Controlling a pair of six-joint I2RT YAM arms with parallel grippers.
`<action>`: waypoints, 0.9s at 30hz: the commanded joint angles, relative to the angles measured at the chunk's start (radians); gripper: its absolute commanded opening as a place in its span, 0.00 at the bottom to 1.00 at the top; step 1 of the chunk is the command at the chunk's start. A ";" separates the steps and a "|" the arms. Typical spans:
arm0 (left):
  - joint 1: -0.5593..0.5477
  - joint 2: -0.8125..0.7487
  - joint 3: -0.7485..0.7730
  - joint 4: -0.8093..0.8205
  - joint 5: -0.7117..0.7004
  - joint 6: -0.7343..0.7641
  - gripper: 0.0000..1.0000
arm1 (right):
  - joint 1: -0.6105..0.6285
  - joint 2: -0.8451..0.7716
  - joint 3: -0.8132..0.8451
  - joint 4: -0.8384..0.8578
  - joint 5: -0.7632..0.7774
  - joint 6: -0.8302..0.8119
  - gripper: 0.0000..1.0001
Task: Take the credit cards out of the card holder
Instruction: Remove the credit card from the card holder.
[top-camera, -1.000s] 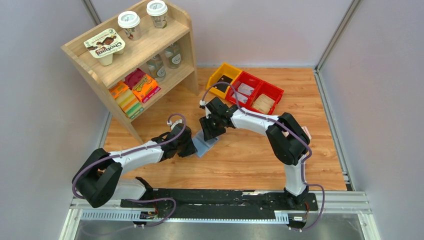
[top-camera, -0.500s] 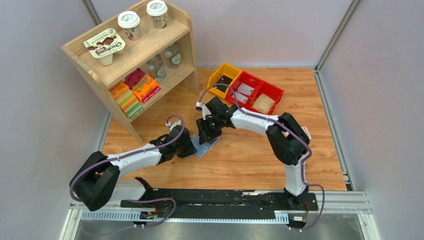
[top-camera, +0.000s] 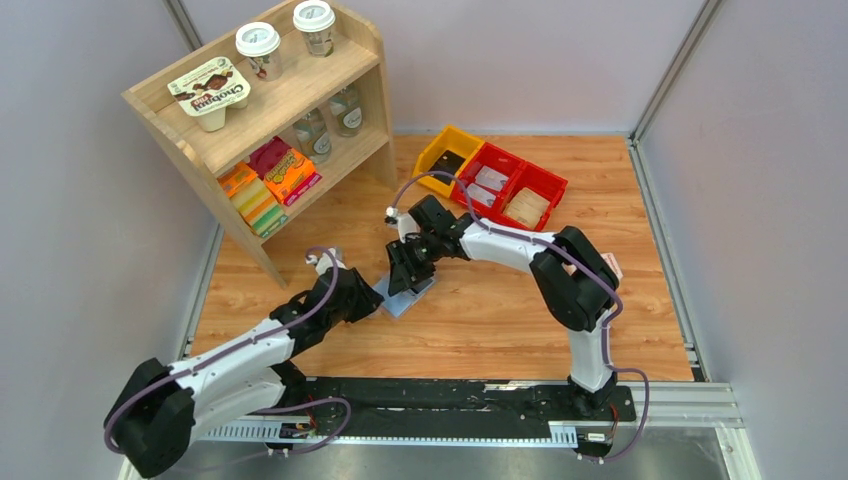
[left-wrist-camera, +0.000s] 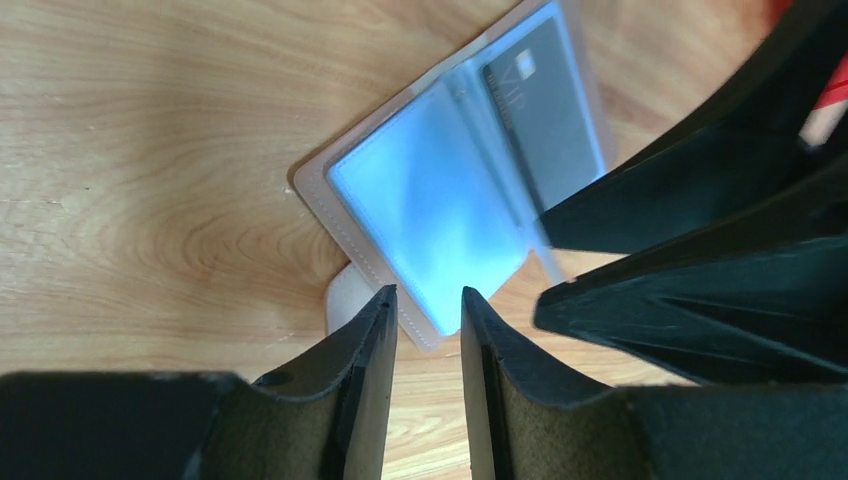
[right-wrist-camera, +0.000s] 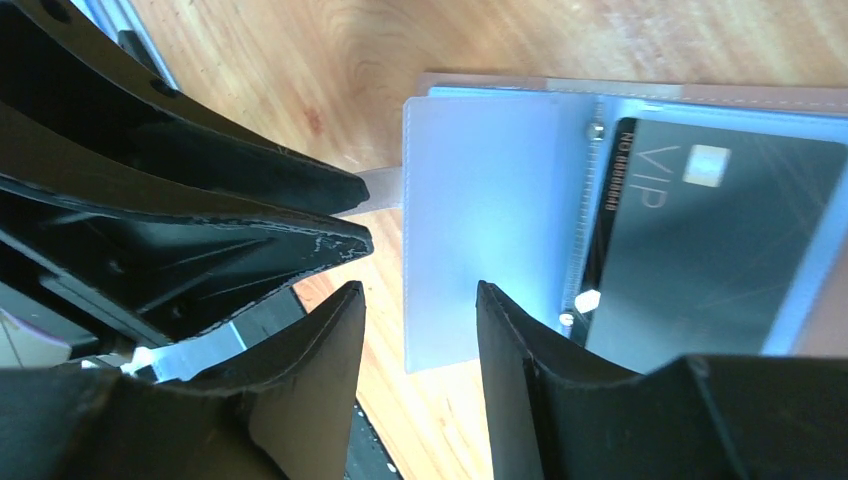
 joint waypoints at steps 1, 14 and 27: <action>0.004 -0.136 -0.029 0.001 -0.076 -0.038 0.38 | 0.030 0.009 0.001 0.053 -0.074 0.017 0.49; 0.004 -0.262 0.006 -0.010 -0.078 -0.040 0.43 | 0.033 0.104 0.063 -0.035 0.009 0.041 0.50; 0.004 -0.018 0.103 0.151 -0.023 -0.080 0.43 | -0.033 -0.126 -0.021 -0.018 0.389 0.008 0.40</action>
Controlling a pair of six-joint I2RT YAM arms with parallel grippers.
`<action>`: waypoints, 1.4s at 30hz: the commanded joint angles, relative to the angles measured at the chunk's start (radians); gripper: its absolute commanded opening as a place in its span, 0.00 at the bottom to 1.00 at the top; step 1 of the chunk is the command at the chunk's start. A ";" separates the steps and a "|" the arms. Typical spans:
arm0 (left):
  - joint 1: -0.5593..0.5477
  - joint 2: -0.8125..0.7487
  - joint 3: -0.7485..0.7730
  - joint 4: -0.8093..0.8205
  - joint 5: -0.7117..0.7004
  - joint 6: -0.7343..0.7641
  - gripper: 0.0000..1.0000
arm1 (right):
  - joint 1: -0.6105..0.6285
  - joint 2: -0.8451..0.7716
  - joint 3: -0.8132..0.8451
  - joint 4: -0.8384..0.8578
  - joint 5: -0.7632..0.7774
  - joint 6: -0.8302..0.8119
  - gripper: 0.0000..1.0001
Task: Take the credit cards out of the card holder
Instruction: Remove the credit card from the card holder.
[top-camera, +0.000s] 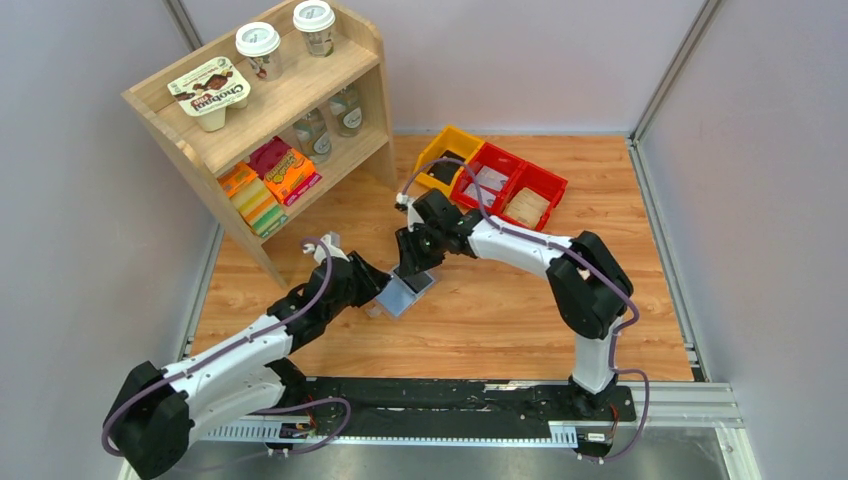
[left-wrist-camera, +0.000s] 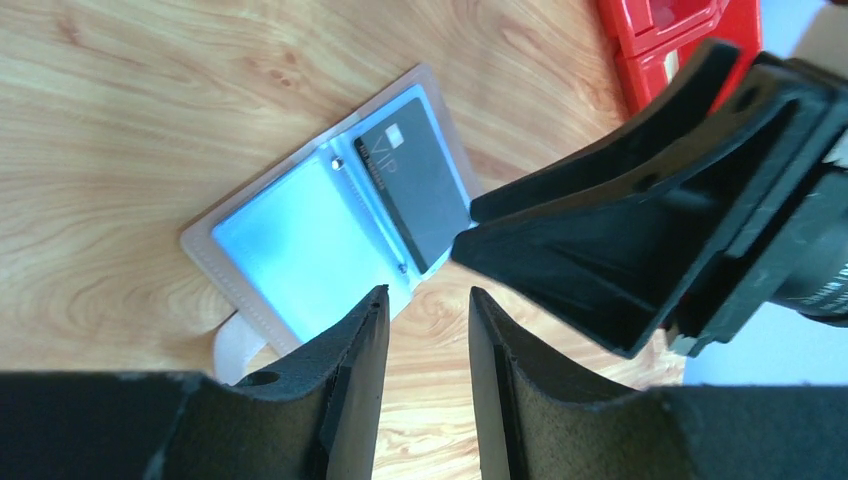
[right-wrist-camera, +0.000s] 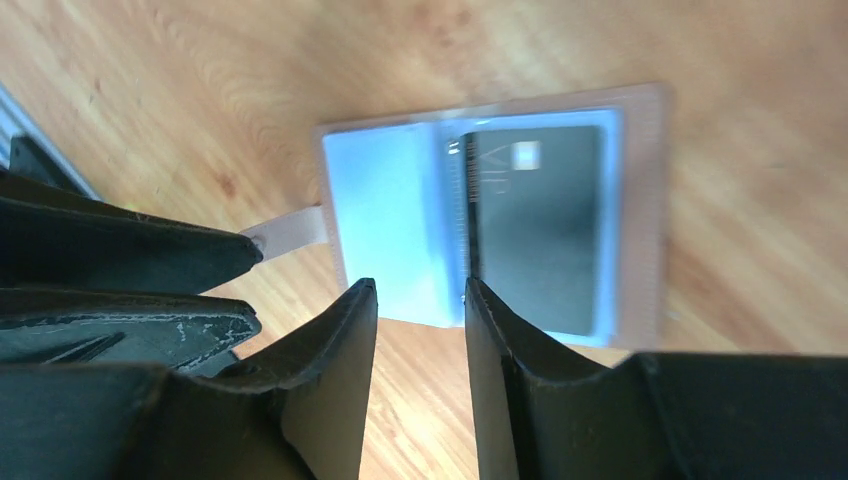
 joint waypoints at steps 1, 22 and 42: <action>0.004 0.073 0.060 0.105 0.019 -0.025 0.43 | -0.053 -0.068 -0.023 0.014 0.145 -0.019 0.40; 0.081 0.504 0.048 0.380 0.200 -0.117 0.45 | -0.091 0.046 -0.050 0.054 0.053 -0.016 0.31; 0.090 0.590 -0.004 0.653 0.300 -0.137 0.33 | -0.091 0.081 -0.073 0.047 0.019 0.043 0.27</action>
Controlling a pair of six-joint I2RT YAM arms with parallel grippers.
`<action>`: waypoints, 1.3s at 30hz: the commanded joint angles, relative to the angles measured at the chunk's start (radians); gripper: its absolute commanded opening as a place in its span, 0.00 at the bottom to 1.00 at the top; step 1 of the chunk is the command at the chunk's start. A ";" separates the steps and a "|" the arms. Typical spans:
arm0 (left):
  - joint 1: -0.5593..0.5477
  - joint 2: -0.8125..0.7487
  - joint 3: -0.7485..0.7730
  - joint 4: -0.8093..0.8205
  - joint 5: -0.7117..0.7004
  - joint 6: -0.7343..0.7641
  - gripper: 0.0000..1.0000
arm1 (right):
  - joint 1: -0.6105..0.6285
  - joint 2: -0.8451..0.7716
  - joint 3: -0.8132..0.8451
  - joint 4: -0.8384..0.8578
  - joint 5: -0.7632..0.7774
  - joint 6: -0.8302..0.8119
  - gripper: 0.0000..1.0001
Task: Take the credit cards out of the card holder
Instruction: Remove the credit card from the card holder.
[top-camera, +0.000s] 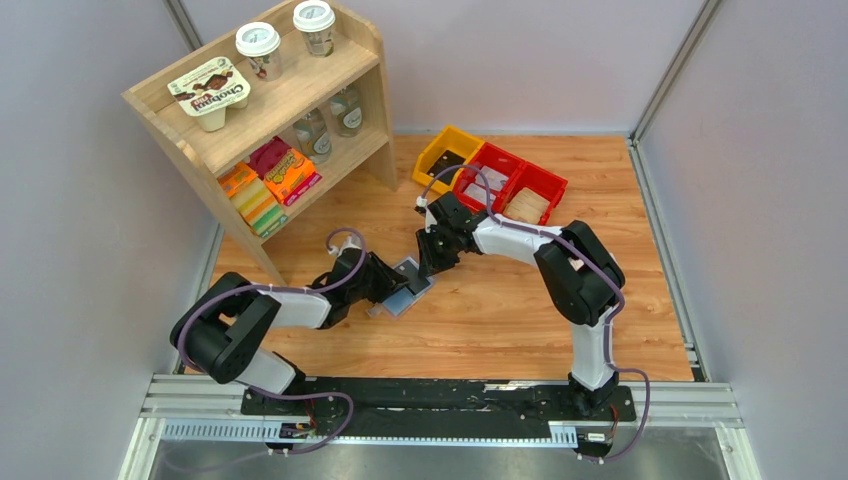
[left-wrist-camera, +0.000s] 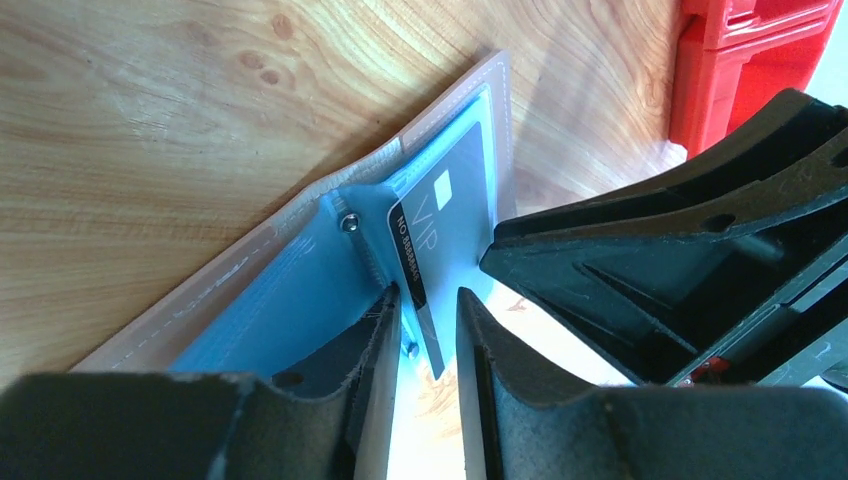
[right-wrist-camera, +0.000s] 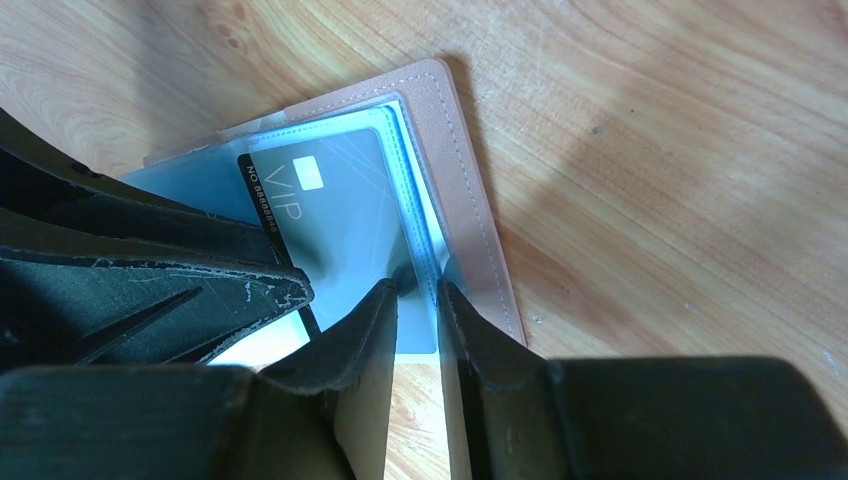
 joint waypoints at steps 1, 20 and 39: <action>0.001 -0.012 -0.014 0.142 0.053 0.000 0.31 | 0.007 0.025 -0.011 0.017 -0.023 0.016 0.27; 0.001 -0.022 -0.051 0.341 0.115 -0.045 0.20 | 0.008 0.043 -0.002 0.008 -0.015 0.029 0.24; 0.001 -0.101 -0.181 0.144 0.037 -0.091 0.00 | 0.000 0.057 -0.001 -0.005 0.014 0.030 0.22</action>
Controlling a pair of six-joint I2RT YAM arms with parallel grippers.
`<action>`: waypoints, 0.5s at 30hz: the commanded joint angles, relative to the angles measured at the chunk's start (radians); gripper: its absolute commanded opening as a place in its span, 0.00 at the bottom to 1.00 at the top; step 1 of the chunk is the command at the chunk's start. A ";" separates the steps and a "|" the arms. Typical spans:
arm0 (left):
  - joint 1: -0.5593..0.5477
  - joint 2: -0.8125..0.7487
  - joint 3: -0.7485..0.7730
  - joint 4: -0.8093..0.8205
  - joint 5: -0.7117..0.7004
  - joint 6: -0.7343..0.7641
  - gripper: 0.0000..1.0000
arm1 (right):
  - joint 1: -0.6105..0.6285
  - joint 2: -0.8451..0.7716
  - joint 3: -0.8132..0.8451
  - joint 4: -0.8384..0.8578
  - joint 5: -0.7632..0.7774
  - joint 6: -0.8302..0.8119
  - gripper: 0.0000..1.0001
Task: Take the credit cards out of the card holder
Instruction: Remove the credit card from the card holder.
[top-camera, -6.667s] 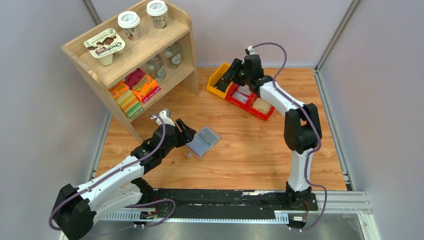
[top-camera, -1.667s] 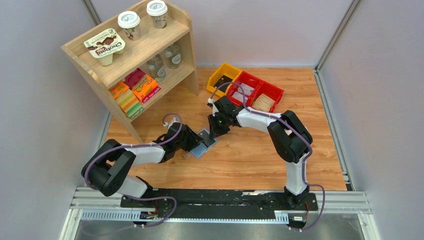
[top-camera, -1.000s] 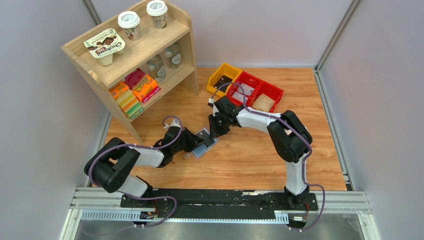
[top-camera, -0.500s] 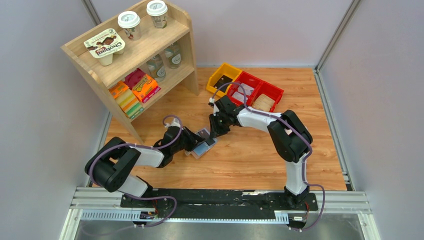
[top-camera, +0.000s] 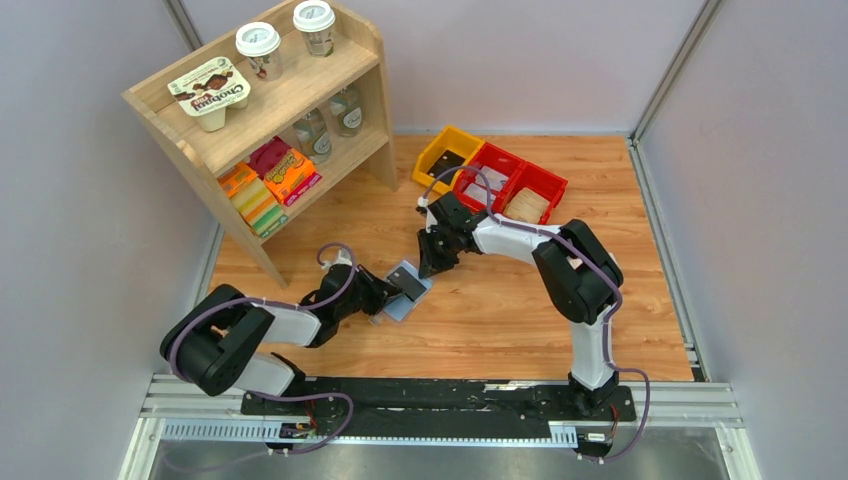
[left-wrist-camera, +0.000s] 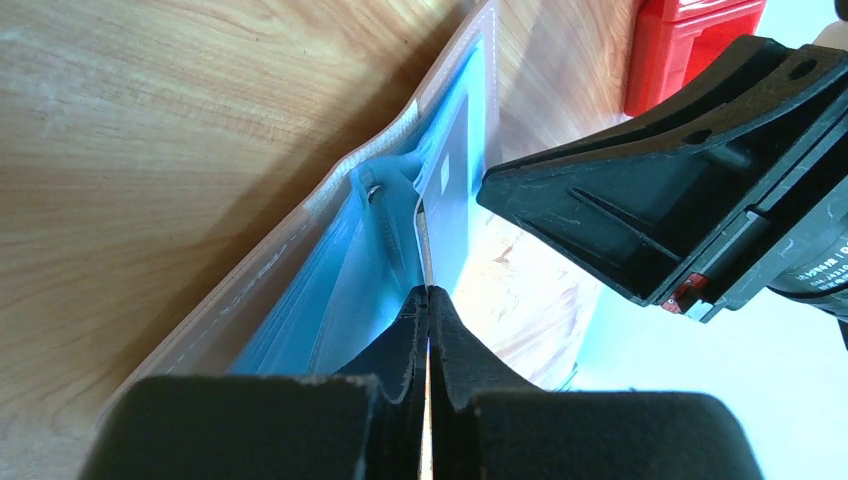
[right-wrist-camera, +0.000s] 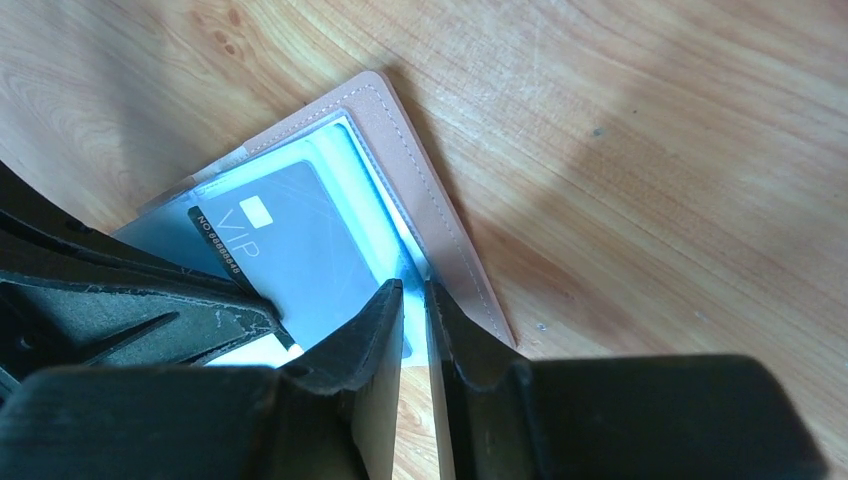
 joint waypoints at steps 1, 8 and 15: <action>-0.006 -0.062 -0.014 -0.077 -0.020 -0.001 0.00 | 0.008 0.042 -0.001 -0.011 0.025 0.006 0.22; -0.007 -0.070 -0.009 -0.097 -0.027 0.010 0.01 | 0.008 -0.001 -0.016 0.032 -0.018 0.011 0.22; -0.006 -0.053 -0.008 -0.086 -0.020 0.012 0.01 | 0.012 -0.073 -0.016 0.130 -0.129 0.025 0.22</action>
